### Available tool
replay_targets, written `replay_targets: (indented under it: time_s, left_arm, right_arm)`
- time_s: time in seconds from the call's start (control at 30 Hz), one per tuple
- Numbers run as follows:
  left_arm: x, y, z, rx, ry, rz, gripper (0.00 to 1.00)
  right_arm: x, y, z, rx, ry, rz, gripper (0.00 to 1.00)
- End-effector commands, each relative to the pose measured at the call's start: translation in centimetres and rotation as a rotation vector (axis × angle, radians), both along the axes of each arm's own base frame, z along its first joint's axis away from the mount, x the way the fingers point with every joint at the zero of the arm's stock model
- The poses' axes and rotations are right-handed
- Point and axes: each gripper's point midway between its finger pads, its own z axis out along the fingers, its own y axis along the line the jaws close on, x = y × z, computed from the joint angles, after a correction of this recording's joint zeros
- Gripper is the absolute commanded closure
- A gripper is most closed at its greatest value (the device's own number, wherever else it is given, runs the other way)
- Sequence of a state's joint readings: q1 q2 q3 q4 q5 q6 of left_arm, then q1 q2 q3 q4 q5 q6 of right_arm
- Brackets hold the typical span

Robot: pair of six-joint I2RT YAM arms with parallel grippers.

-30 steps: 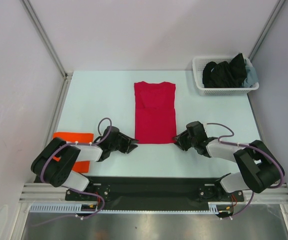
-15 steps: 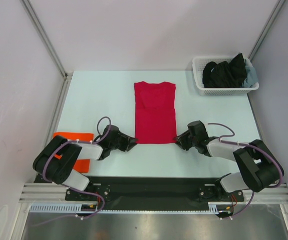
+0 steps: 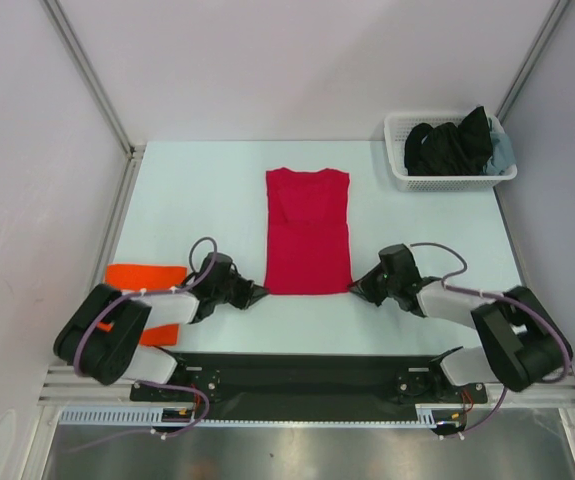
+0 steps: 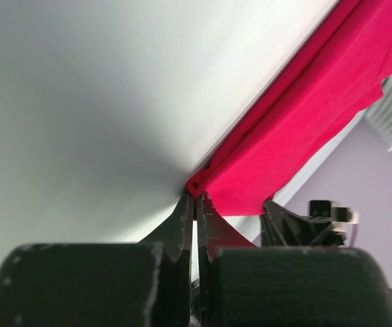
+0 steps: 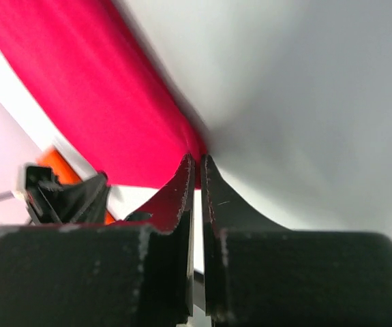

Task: Fold and stack the t-shirts
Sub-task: Fold the tshirt

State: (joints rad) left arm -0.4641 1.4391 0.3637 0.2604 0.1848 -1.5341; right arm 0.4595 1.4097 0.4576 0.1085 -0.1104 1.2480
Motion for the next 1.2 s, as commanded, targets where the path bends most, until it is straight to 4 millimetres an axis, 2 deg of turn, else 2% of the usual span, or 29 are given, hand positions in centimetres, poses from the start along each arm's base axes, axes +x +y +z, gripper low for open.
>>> replay_targets:
  time_s: [0.0,0.07,0.1,0.13,0.17,0.27,0.37,0.43,0.47,0.53,0.67,0.7,0.73,0.77,0.8,0.83,0.87,0.9,0.93,0.97,1.0,1.03,1.07,1.1,1.13,1.17]
  left_arm:
    - [-3.7,2.1,-1.3,0.115,0.050,-0.069,1.00]
    - [-6.6,3.0,-2.5,0.164,0.130,-0.091,1.00]
    - [-7.3,2.9,-2.0,0.129,0.134,-0.072,1.00]
    - [-7.8,2.8,-1.7,0.095,0.122,-0.061,1.00]
    - [-9.5,2.8,-2.5,0.085,0.139,-0.077,1.00]
    - [-10.5,2.6,-1.2,0.071,0.123,-0.081,1.00]
    - [-11.7,2.6,0.4,0.069,0.093,-0.106,1.00]
    - [-12.7,3.2,0.3,0.075,0.115,-0.084,1.00]
    - [-13.0,3.0,1.0,0.041,0.093,-0.078,1.00]
    - [-13.6,3.3,0.9,0.035,0.095,-0.074,1.00]
    - [-13.9,3.8,1.6,0.038,0.062,-0.073,1.00]
    - [-13.9,3.9,1.9,0.045,0.055,-0.081,1.00]
    - [-13.7,3.8,2.4,0.049,0.039,-0.087,1.00]
    - [-13.4,3.6,3.6,0.054,0.003,-0.106,1.00]
    - [-13.2,3.6,4.1,0.070,-0.006,-0.119,1.00]
    - [-12.8,3.6,4.5,0.089,-0.020,-0.122,1.00]
    - [-12.1,3.2,6.3,0.099,-0.075,-0.149,1.00]
    - [-11.7,3.2,6.3,0.135,-0.065,-0.157,1.00]
    - [-10.8,2.7,8.2,0.141,-0.112,-0.180,1.00]
    - [-9.8,2.8,8.9,0.170,-0.143,-0.172,1.00]
    - [-8.9,2.6,8.8,0.201,-0.133,-0.176,1.00]
    - [-7.0,2.9,10.7,0.218,-0.188,-0.165,1.00]
    - [-5.9,2.8,11.2,0.226,-0.203,-0.166,1.00]
    - [-4.3,2.3,12.3,0.198,-0.246,-0.171,1.00]
    - [-2.5,2.9,11.2,0.218,-0.202,-0.146,1.00]
    - [-1.1,2.4,12.4,0.202,-0.237,-0.173,1.00]
  right_arm:
    - [-4.0,-1.0,-0.4,-0.057,0.006,0.110,1.00]
    - [-6.1,-0.9,-0.6,-0.059,0.034,0.128,1.00]
    - [-6.6,-0.6,0.3,-0.045,0.008,0.131,1.00]
    - [-7.6,-1.1,-0.2,-0.061,0.026,0.114,1.00]
    - [-8.2,-1.0,-0.1,-0.057,0.029,0.113,1.00]
    - [-11.6,-0.1,0.1,-0.058,0.031,0.162,1.00]
    - [-13.4,-0.6,0.1,-0.069,0.025,0.138,1.00]
    - [-14.8,-0.4,0.4,-0.059,0.006,0.151,1.00]
    - [-15.3,-0.4,0.1,-0.058,0.010,0.149,1.00]
    - [-16.1,-0.1,0.4,-0.052,-0.002,0.146,1.00]
    - [-16.5,0.8,1.5,-0.067,-0.033,0.183,1.00]
    - [-16.3,1.5,2.7,-0.060,-0.059,0.201,1.00]
    - [-16.1,1.4,3.1,-0.075,-0.070,0.207,1.00]
    - [-15.8,1.6,3.8,-0.081,-0.088,0.210,1.00]
    - [-15.1,1.9,5.1,-0.078,-0.113,0.209,1.00]
    - [-14.8,1.9,5.6,-0.097,-0.135,0.237,1.00]
    - [-13.3,1.4,6.0,-0.108,-0.140,0.205,1.00]
    - [-13.1,1.8,6.5,-0.078,-0.130,0.234,1.00]
    - [-12.2,1.9,7.5,-0.087,-0.166,0.273,1.00]
    - [-10.0,0.8,8.0,-0.086,-0.177,0.215,1.00]
    - [-9.7,1.1,8.1,-0.073,-0.153,0.247,1.00]
    - [-7.9,0.8,9.3,-0.086,-0.208,0.259,1.00]
    - [-7.1,1.0,9.8,-0.069,-0.208,0.277,1.00]
    - [-5.3,0.3,9.5,-0.056,-0.180,0.261,1.00]
    - [-4.4,0.1,9.4,-0.060,-0.173,0.269,1.00]
    - [-2.9,0.2,10.7,-0.070,-0.215,0.300,1.00]
